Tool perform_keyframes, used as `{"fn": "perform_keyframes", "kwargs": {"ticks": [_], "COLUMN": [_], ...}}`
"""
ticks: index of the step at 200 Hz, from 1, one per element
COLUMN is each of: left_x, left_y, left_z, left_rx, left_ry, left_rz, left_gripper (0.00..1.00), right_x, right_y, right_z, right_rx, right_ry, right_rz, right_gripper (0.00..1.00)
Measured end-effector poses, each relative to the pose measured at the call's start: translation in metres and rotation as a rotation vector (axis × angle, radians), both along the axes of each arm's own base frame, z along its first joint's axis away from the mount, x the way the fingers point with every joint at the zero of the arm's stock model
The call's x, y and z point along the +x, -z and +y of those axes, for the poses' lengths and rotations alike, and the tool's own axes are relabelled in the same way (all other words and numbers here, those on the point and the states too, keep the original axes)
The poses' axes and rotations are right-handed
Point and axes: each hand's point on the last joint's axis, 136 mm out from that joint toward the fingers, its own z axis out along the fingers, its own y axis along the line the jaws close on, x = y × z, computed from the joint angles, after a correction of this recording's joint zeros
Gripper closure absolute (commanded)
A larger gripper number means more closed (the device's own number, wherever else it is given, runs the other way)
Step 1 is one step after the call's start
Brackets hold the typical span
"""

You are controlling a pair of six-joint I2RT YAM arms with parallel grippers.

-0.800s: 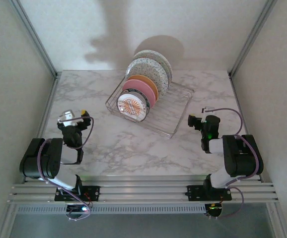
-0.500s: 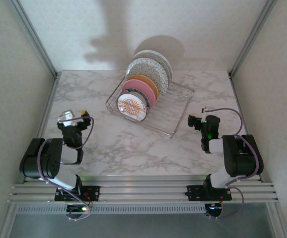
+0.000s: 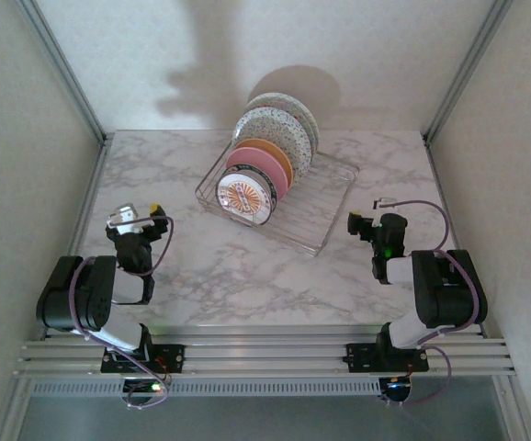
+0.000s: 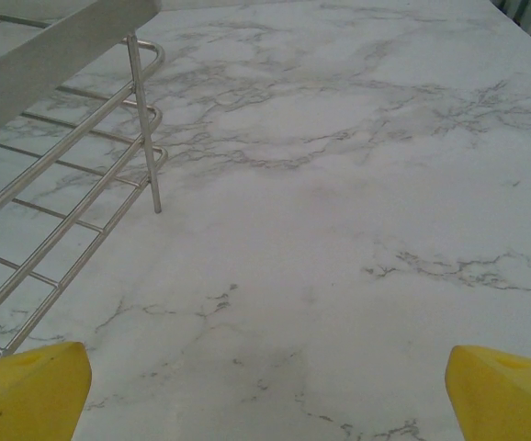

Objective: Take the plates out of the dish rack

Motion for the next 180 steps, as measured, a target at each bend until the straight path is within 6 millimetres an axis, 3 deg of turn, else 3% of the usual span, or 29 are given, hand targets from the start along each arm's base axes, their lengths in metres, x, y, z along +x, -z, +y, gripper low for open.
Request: {"fn": "perform_keyframes", "kwargs": {"ticks": [21,35,61,73,85,114,124,130,143,156,169,180], "left_x": [-0.013,-0.022,-0.033,-0.035,-0.033,-0.011,0.002,0.007,0.018,0.033,0.055,0.072], "left_y": [-0.003,-0.017,-0.073,-0.102,-0.137,-0.231,-0.268,-0.287,-0.312,-0.313,-0.296,-0.271], "left_z": [0.005,0.009,0.015,0.019,0.022,0.029,0.029,0.029,0.027,0.022,0.009,-0.008], "left_rx": [0.000,0.003,-0.005,-0.010,-0.019,-0.155,-0.249,-0.296,-0.388,-0.462,-0.521,-0.547], "left_ry": [-0.035,-0.069,-0.130,-0.165,-0.196,-0.263,-0.257,-0.248,-0.198,-0.156,-0.106,-0.061], "left_rz": [-0.013,-0.047,-0.196,-0.258,-0.322,-0.412,-0.425,-0.443,-0.458,-0.419,-0.331,-0.231], "left_gripper": [0.01,0.01,0.01,0.01,0.01,0.01,0.01,0.01,0.01,0.01,0.00,0.00], "right_x": [-0.011,-0.020,-0.031,-0.031,-0.026,-0.015,-0.015,-0.013,-0.002,0.024,0.060,0.094], "right_y": [-0.011,-0.032,-0.103,-0.144,-0.199,-0.367,-0.406,-0.418,-0.428,-0.422,-0.403,-0.367], "right_z": [-0.008,-0.017,-0.039,-0.050,-0.059,-0.068,-0.067,-0.066,-0.062,-0.049,-0.025,0.000], "right_rx": [-0.017,-0.022,-0.023,-0.029,-0.020,0.170,0.266,0.310,0.374,0.401,0.390,0.363], "right_ry": [0.058,0.117,0.250,0.314,0.377,0.460,0.441,0.411,0.339,0.269,0.162,0.047], "right_rz": [-0.035,-0.080,-0.236,-0.293,-0.347,-0.489,-0.538,-0.552,-0.535,-0.471,-0.385,-0.283], "right_gripper": [0.01,0.01,0.01,0.01,0.01,0.01,0.01,0.01,0.01,0.01,0.03,0.10]}}
